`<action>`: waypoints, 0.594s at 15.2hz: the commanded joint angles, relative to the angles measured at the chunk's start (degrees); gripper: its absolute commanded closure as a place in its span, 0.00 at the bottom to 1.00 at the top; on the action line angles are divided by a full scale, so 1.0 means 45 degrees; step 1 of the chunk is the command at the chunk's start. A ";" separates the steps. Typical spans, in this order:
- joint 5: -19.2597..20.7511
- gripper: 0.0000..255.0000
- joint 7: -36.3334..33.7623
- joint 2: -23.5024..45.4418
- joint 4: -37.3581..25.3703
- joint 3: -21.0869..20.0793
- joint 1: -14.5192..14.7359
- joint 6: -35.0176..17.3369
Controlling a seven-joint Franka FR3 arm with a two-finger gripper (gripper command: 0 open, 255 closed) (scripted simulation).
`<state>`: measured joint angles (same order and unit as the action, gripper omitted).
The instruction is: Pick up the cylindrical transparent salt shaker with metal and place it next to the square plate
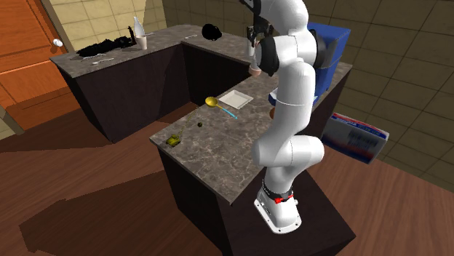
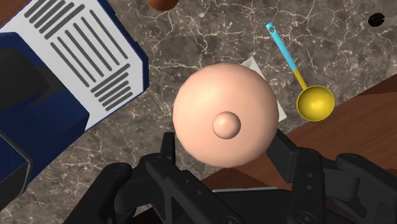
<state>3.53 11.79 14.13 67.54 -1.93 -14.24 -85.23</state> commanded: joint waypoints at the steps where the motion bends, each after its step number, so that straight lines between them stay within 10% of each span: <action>1: -0.0003 1.00 0.0114 0.0328 -0.0198 0.0040 -0.0069 -0.0139; 9: -0.0025 1.00 0.0044 -0.0315 0.2138 0.0043 -0.0104 -0.1831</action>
<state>3.40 12.08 12.64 76.51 -1.72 -14.74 -92.72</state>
